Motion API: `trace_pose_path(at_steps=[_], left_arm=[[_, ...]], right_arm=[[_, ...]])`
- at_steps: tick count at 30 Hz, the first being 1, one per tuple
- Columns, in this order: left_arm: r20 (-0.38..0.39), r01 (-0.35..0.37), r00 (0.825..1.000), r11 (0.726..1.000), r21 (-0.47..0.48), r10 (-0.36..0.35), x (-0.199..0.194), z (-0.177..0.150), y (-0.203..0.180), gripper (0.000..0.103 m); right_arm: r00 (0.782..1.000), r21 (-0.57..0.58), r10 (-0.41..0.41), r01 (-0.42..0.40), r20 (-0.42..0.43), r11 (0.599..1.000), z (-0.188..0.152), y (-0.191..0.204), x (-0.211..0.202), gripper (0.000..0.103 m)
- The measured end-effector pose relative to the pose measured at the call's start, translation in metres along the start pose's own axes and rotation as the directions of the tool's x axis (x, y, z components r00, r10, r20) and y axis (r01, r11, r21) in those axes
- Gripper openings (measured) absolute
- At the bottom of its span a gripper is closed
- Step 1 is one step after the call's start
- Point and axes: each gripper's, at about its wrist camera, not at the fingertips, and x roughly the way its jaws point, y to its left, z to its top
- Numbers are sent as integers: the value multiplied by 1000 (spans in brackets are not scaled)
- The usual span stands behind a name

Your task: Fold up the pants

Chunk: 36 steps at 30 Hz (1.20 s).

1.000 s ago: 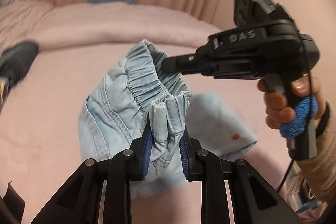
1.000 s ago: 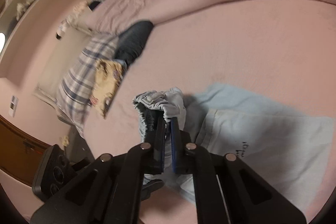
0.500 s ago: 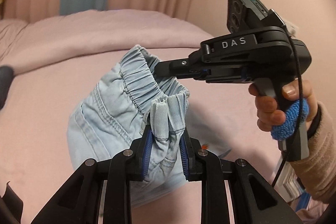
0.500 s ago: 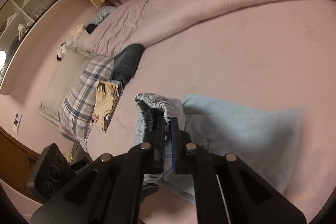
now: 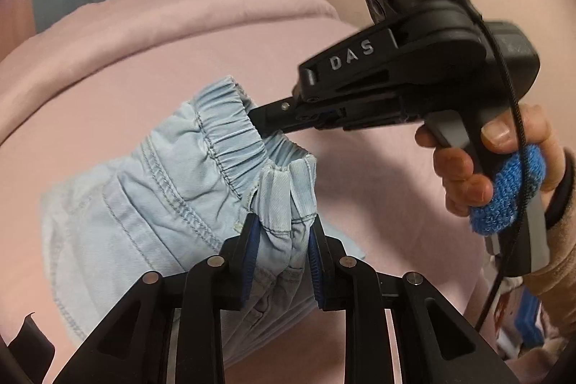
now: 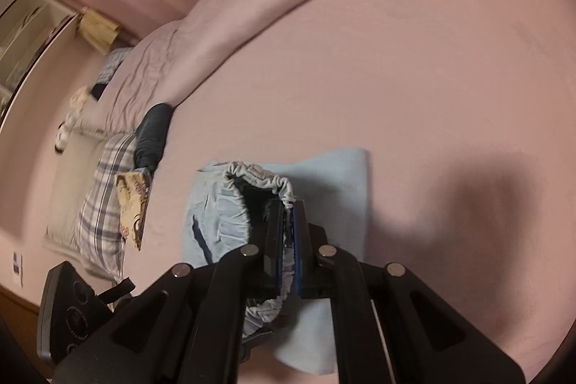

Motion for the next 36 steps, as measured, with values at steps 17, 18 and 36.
trace_pose_path(at_steps=[17, 18, 36], left_arm=[[163, -42, 980, 919, -392, 114, -87, -28, 108, 70], [155, -52, 979, 901, -430, 130, -86, -29, 120, 70], [-64, -260, 964, 853, -453, 260, -1, -29, 140, 71]], right_arm=[[964, -191, -201, 234, 175, 953, -25, 22, -47, 27], [966, -237, -177, 220, 189, 946, -27, 33, -50, 24], [929, -467, -333, 368, 160, 804, -86, 33, -2, 13]])
